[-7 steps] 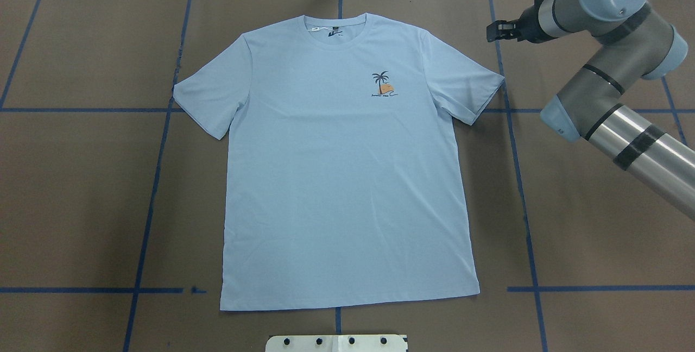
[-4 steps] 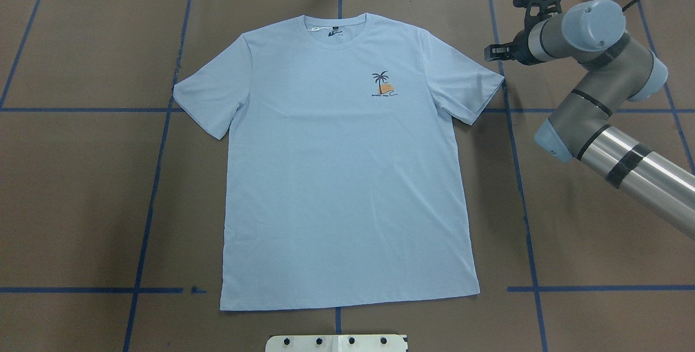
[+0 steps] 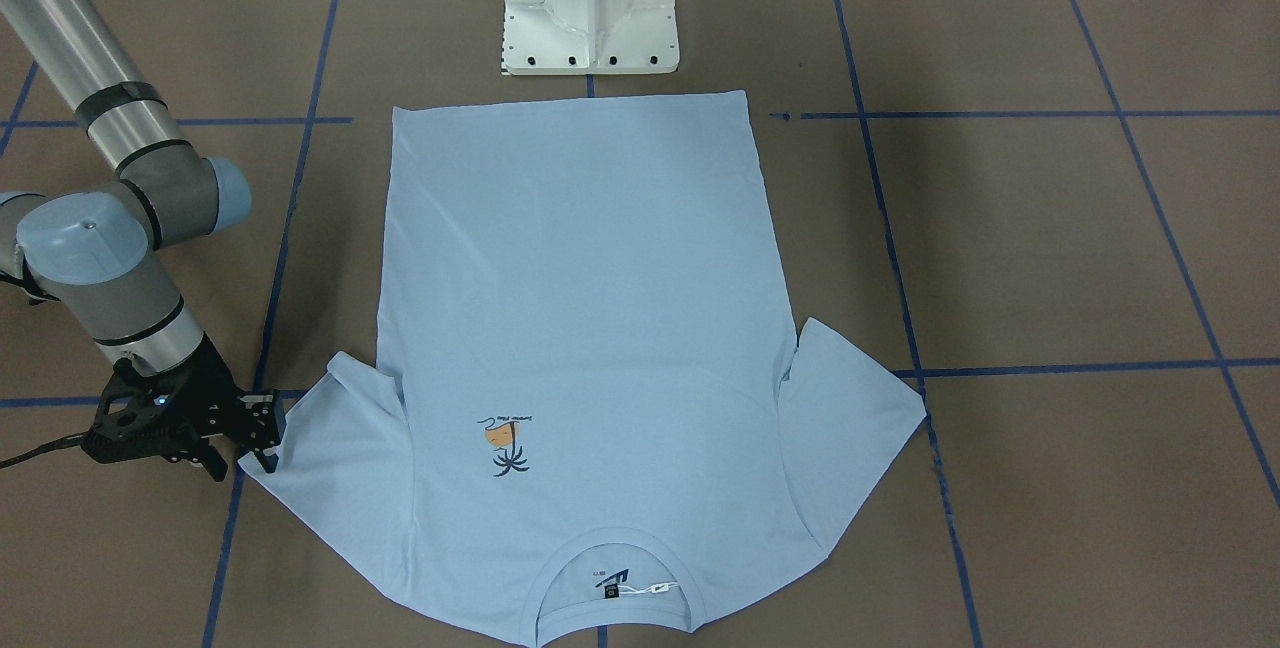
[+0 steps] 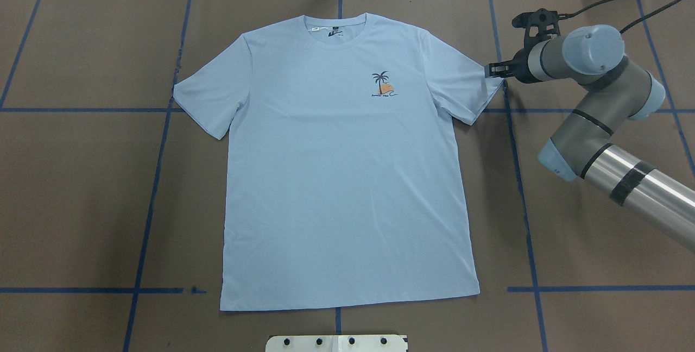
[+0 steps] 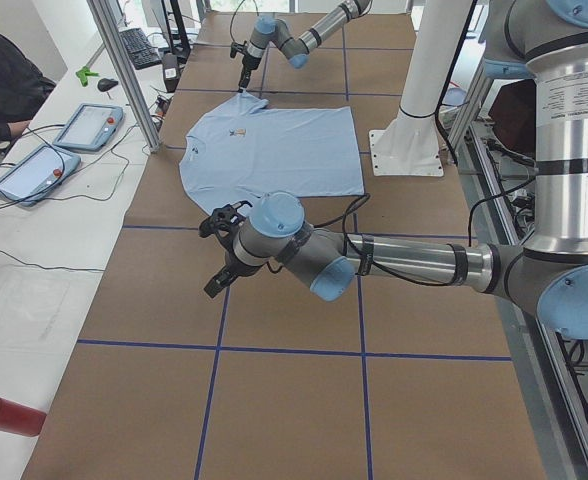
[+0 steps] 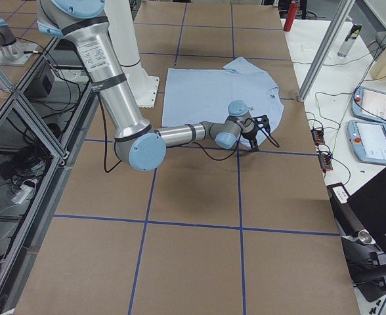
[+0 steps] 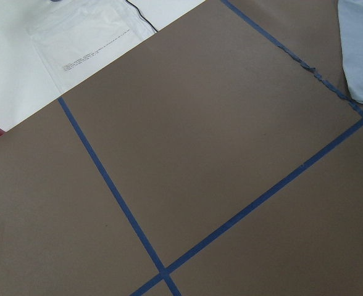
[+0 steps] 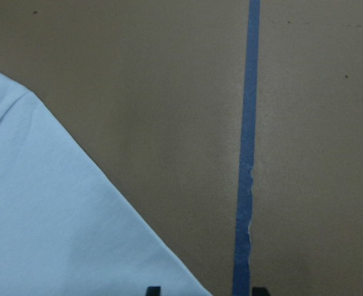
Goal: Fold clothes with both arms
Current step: 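Move the right gripper toward the sleeve nearest it, then grasp the sleeve with the right gripper and fold it inward onto the shirt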
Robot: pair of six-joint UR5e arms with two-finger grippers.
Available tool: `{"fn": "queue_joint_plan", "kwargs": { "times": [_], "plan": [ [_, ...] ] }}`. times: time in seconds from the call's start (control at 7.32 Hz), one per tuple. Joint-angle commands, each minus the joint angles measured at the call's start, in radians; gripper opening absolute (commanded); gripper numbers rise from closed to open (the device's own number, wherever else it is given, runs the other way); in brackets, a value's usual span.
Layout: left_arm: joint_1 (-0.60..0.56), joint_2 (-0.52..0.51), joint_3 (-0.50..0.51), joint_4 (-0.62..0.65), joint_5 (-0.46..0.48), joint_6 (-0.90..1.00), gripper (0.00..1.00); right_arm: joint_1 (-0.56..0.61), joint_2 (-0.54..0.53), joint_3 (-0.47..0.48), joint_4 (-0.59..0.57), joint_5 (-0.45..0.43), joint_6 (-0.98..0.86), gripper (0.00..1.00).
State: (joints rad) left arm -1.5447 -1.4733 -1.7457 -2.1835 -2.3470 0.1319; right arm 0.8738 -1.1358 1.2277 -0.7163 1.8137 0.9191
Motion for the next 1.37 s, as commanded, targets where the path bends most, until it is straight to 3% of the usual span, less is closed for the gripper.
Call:
{"fn": "queue_joint_plan", "kwargs": {
  "times": [0.0,0.14,0.27,0.41,0.68,0.82,0.96,1.09,1.23],
  "plan": [
    [0.000,0.002,0.000,-0.001,0.000,0.000,1.00,-0.015,-0.005,0.001,0.017,-0.001,0.018,0.45],
    [0.000,0.002,0.000,0.001,0.000,0.000,1.00,-0.013,-0.005,0.003,0.017,-0.001,0.018,0.32],
    [0.000,0.002,0.000,-0.001,0.000,0.000,1.00,-0.013,-0.005,0.006,0.015,0.001,0.018,0.10],
    [0.000,0.002,0.000,-0.001,0.000,0.000,1.00,-0.013,-0.004,0.010,0.015,0.001,0.017,0.00],
    [0.000,0.002,0.000,0.001,0.000,0.000,1.00,-0.013,0.010,0.035,-0.009,0.001,0.018,0.00],
    [0.000,0.002,0.002,-0.001,0.000,0.000,1.00,-0.015,0.016,0.108,-0.099,0.001,0.030,0.00],
    [0.000,-0.001,0.002,0.001,0.000,0.000,1.00,-0.016,0.043,0.222,-0.276,-0.005,0.062,0.00],
    [0.000,-0.001,0.005,0.001,0.000,-0.002,1.00,-0.039,0.086,0.293,-0.422,-0.063,0.113,0.00],
    [0.001,-0.002,0.008,0.001,0.000,-0.002,1.00,-0.094,0.156,0.288,-0.499,-0.141,0.175,0.00]
  ]
}}
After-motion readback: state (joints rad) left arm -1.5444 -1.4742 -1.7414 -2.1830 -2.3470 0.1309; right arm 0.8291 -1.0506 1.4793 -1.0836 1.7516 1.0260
